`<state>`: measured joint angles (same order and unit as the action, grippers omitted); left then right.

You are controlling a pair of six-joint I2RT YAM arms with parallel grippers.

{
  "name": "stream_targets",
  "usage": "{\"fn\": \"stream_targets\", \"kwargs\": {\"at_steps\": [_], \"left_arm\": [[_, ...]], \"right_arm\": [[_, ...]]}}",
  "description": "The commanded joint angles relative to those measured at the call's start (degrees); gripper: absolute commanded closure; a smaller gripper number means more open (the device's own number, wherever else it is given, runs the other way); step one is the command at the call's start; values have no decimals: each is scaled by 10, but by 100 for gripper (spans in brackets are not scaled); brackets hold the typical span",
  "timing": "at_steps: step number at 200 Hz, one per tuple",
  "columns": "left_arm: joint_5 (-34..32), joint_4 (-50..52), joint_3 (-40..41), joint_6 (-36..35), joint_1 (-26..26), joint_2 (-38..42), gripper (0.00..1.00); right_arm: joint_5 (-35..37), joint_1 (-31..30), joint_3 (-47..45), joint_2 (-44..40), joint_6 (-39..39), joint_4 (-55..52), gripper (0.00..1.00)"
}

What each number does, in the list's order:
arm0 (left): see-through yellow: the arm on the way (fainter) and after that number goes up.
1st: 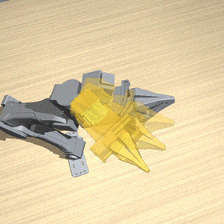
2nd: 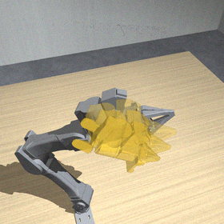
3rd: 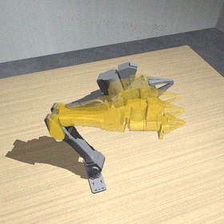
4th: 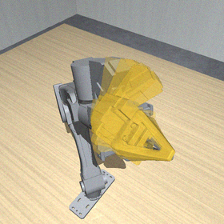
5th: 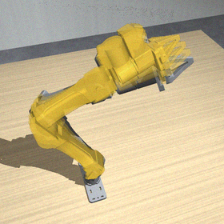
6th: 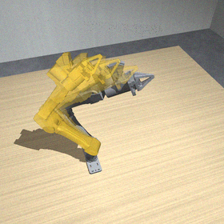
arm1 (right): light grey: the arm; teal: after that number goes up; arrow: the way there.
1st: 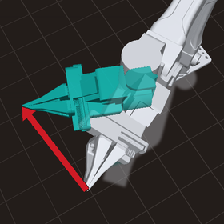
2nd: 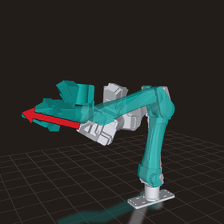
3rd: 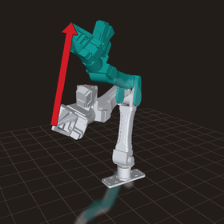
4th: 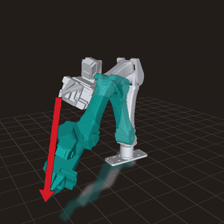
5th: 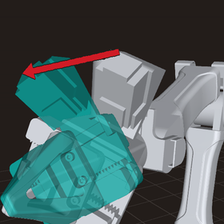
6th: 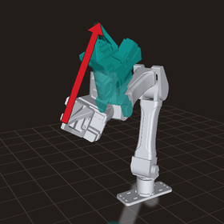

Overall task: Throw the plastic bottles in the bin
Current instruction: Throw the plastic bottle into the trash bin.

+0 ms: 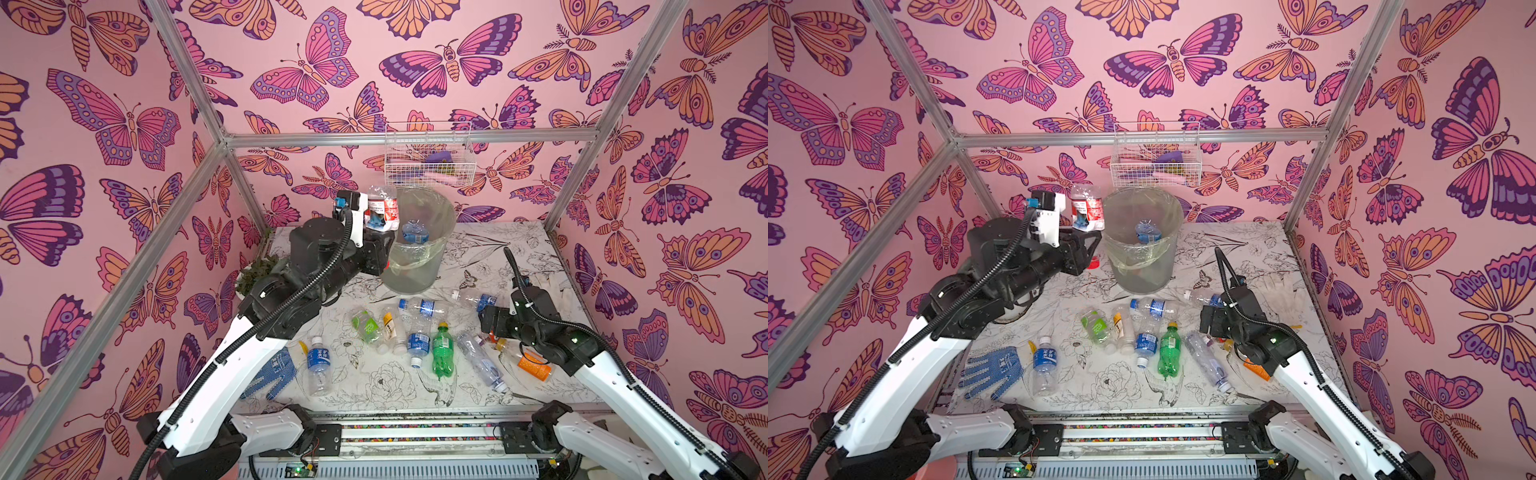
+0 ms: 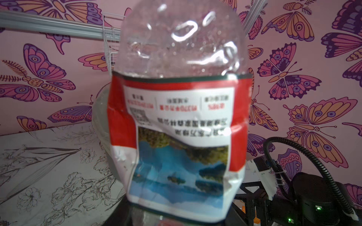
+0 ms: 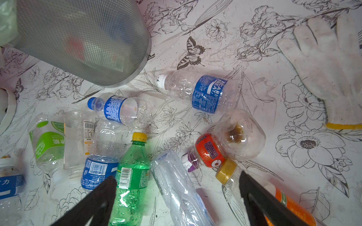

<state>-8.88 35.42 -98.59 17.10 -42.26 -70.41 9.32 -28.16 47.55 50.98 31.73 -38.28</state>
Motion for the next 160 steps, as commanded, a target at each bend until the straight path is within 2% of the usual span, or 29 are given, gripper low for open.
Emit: {"fn": "stream_targets", "kwargs": {"at_steps": [1,50,83,126,160], "left_arm": [[-12,-29,-43,-63,-5,-17,100],[-2,-38,-175,-109,-5,-109,100],[31,-36,-252,-119,-5,-165,100],[47,-31,-298,-98,11,-246,100],[84,-12,-331,-72,54,-326,100]], "right_arm": [[-5,4,-4,-6,10,8,1],[-6,4,-1,-10,10,6,1],[-4,4,-6,-23,11,-1,1],[-4,4,-14,-43,16,-9,1],[-5,4,-15,-56,16,-18,1]]}}
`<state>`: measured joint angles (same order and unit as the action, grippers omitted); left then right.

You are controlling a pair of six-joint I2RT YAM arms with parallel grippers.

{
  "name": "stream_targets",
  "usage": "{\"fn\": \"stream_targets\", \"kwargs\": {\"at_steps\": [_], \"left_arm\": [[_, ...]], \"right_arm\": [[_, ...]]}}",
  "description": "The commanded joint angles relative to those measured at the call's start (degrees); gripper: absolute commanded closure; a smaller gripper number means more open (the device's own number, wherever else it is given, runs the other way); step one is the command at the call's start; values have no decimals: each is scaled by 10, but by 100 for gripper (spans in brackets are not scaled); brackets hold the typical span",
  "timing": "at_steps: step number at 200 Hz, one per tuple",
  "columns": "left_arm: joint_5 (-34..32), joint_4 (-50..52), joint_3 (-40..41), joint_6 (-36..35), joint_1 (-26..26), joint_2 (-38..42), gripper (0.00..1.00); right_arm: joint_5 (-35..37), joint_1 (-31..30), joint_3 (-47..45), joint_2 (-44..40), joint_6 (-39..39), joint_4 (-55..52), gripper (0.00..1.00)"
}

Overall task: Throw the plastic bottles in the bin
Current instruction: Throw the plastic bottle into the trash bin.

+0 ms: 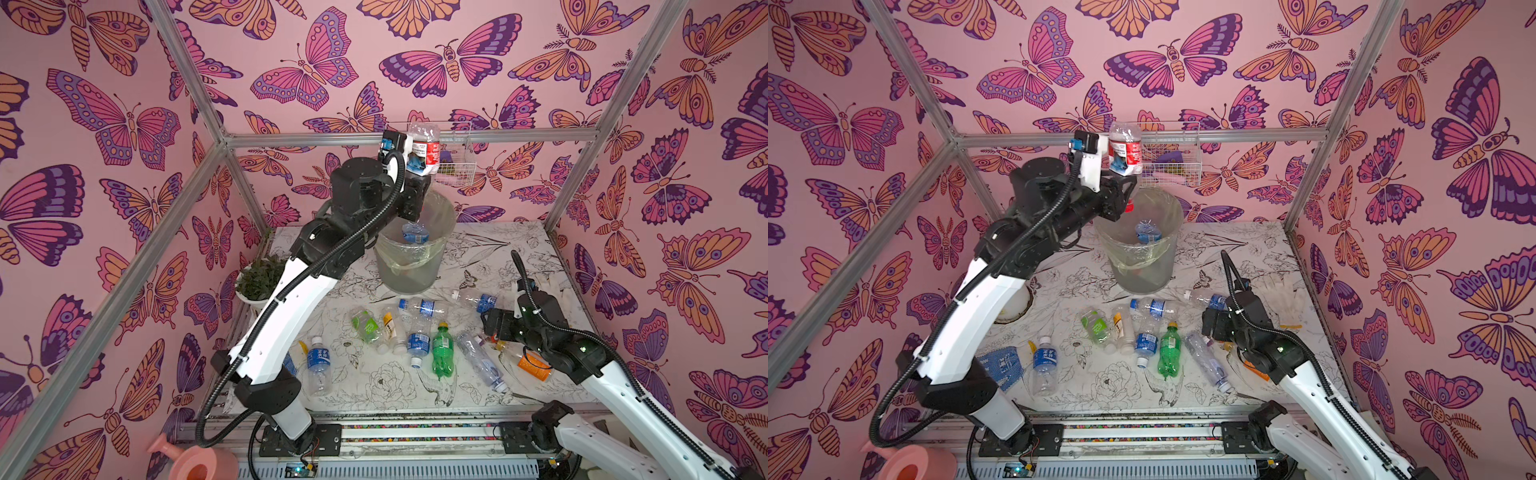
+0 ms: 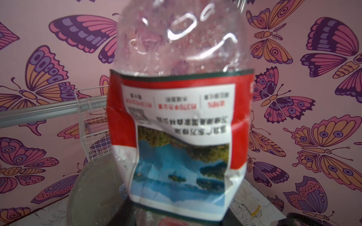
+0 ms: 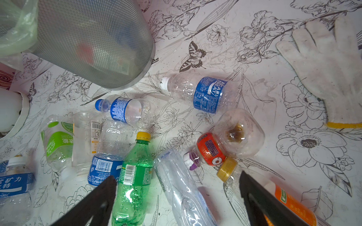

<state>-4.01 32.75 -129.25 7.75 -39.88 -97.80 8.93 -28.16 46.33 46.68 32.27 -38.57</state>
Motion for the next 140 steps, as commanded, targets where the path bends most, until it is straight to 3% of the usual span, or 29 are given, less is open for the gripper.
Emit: {"fn": "stream_targets", "kwargs": {"at_steps": [1,19,22,31,34,54,82,109,140], "left_arm": [[37,17,-27,22,32,-56,100],[43,69,-75,28,55,-123,100],[40,83,-89,29,59,-135,90],[29,136,-138,33,68,-174,13],[22,158,-160,36,69,-187,1],[-11,270,-306,43,62,-237,2],[-63,242,-308,-17,8,-169,2],[-93,211,-263,-44,-30,-93,2],[-87,131,-113,-44,-49,19,2]], "right_arm": [[0,4,-2,-13,10,-16,1],[0,4,-2,-19,10,-19,1],[0,4,-2,-19,10,-20,1],[-1,4,-1,-21,10,-21,1],[-1,4,-1,-22,10,-23,1],[2,4,-2,-30,10,-30,1],[4,4,-12,-32,11,-25,1],[-14,4,-16,-14,20,-6,1],[-27,4,-15,-1,24,7,1]]}}
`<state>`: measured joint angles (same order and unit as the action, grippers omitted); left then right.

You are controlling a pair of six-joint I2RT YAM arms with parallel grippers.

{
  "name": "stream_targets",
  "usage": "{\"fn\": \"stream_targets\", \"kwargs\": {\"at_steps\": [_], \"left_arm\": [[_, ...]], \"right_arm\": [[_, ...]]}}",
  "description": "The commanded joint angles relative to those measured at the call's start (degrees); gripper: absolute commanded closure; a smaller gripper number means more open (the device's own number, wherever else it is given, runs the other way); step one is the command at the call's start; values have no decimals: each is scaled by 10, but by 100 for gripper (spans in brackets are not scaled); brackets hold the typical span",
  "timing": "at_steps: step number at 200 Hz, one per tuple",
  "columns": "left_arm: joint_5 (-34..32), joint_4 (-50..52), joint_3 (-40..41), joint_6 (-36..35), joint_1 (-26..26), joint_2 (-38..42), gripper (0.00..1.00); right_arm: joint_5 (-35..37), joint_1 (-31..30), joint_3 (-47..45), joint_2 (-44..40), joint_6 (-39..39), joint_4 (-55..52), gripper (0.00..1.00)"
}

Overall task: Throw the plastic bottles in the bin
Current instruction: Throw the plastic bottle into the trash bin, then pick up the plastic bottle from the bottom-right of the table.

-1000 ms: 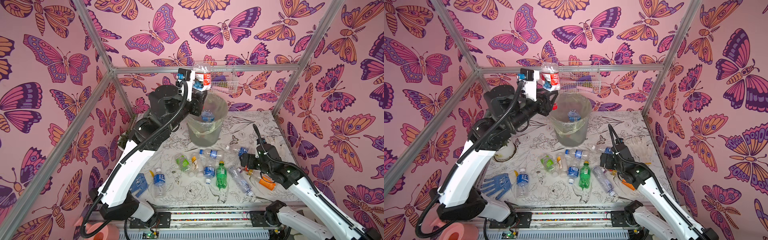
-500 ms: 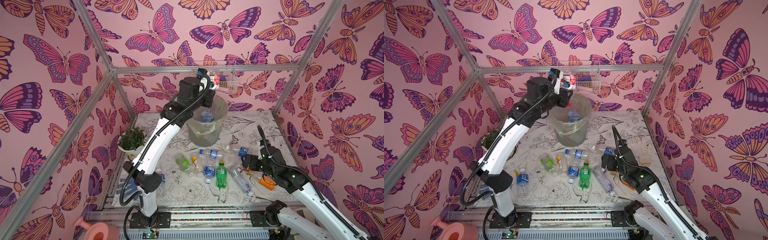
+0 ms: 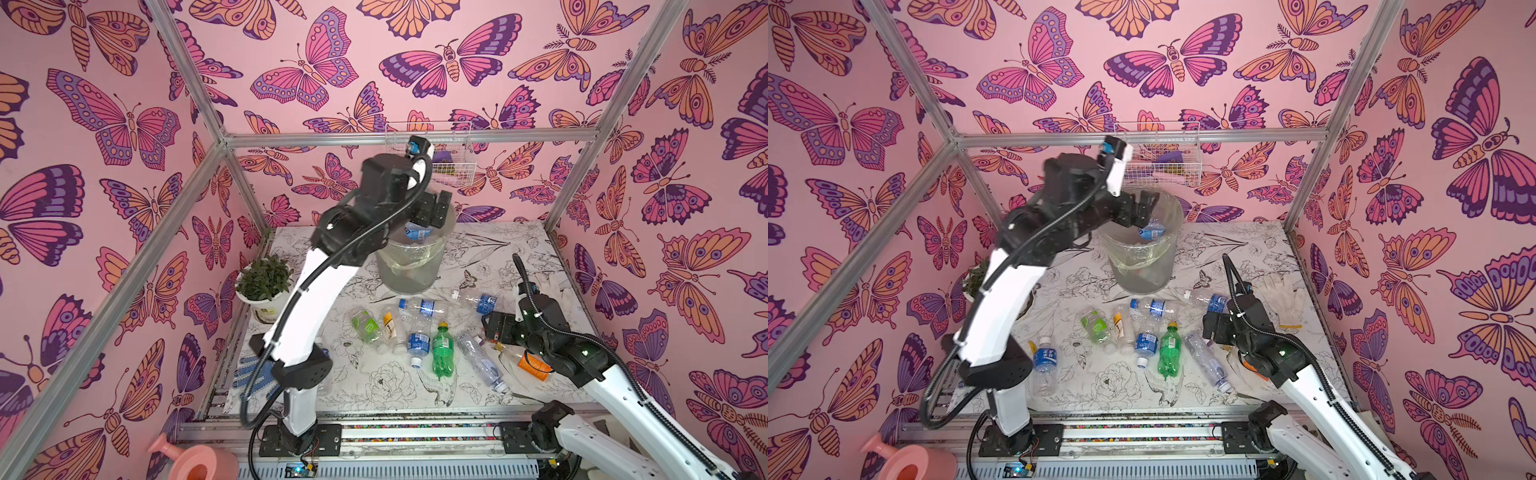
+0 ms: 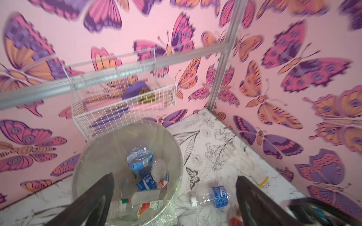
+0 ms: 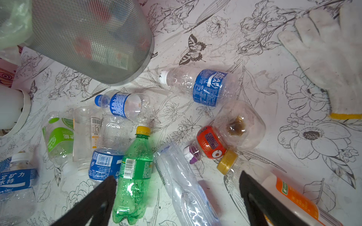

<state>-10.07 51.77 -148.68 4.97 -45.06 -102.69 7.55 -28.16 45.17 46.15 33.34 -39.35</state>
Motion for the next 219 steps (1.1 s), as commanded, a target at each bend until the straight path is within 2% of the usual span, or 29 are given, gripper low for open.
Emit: {"fn": "stream_targets", "kwargs": {"at_steps": [1,83,154,219], "left_arm": [[-26,-62,86,-16,2,72,2],[6,-260,446,8,-6,318,2],[-21,-277,634,57,-6,422,2],[-42,-274,780,128,-6,488,2]], "right_arm": [[-13,4,-3,4,13,14,1],[-2,4,-1,34,6,7,1],[6,4,24,95,30,5,1],[-36,4,-2,113,17,23,1]]}}
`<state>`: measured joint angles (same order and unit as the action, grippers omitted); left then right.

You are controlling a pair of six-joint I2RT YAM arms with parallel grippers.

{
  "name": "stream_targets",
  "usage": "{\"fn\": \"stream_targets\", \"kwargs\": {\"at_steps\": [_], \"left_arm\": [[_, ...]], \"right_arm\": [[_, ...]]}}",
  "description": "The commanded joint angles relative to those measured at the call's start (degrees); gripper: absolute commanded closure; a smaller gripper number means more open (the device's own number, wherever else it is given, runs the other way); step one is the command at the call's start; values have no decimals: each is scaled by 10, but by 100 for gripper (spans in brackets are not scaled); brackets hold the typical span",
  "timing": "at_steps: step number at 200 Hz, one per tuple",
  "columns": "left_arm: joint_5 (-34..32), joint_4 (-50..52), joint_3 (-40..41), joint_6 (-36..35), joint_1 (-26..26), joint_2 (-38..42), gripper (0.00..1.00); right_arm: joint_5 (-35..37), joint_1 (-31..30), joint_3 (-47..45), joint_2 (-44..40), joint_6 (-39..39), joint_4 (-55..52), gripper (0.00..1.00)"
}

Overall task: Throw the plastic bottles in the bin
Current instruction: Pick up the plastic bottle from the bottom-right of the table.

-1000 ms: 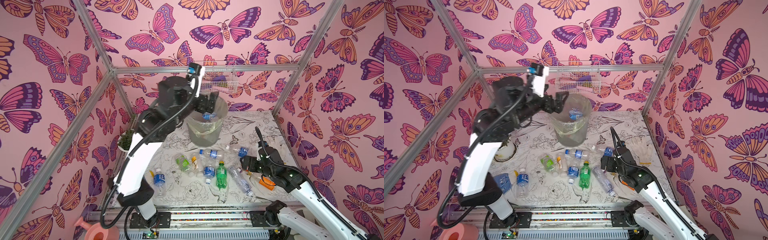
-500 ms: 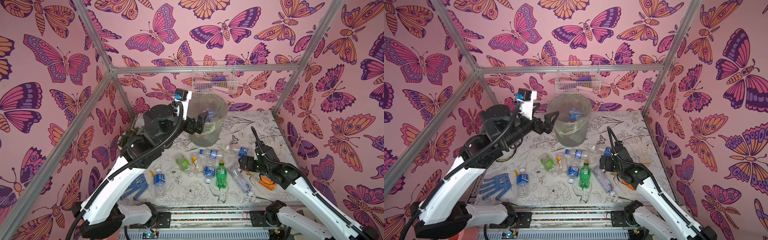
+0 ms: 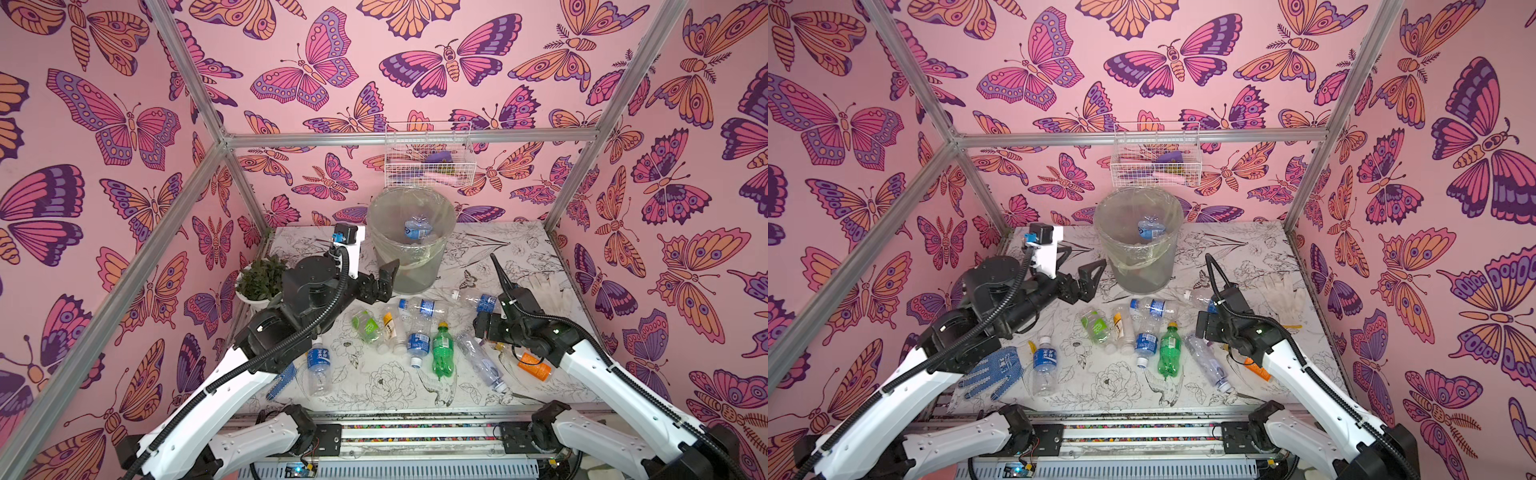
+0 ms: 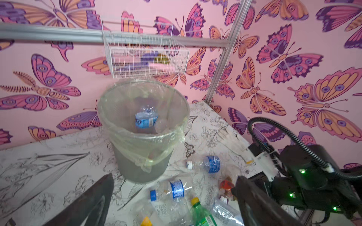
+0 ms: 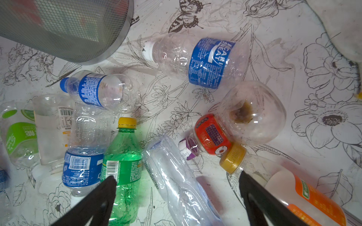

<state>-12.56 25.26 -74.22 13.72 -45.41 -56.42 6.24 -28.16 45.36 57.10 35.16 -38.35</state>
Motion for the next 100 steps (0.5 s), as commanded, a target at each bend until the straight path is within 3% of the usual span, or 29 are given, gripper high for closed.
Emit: {"fn": "stream_targets", "kwargs": {"at_steps": [1,36,100], "left_arm": [[-17,-9,37,42,-2,26,2],[-6,-4,86,77,-2,42,2],[2,26,157,133,-2,74,1]], "right_arm": [[-24,4,-6,4,-1,14,1],[-79,4,-28,33,-18,30,1],[-120,-1,-44,102,-28,47,11]]}}
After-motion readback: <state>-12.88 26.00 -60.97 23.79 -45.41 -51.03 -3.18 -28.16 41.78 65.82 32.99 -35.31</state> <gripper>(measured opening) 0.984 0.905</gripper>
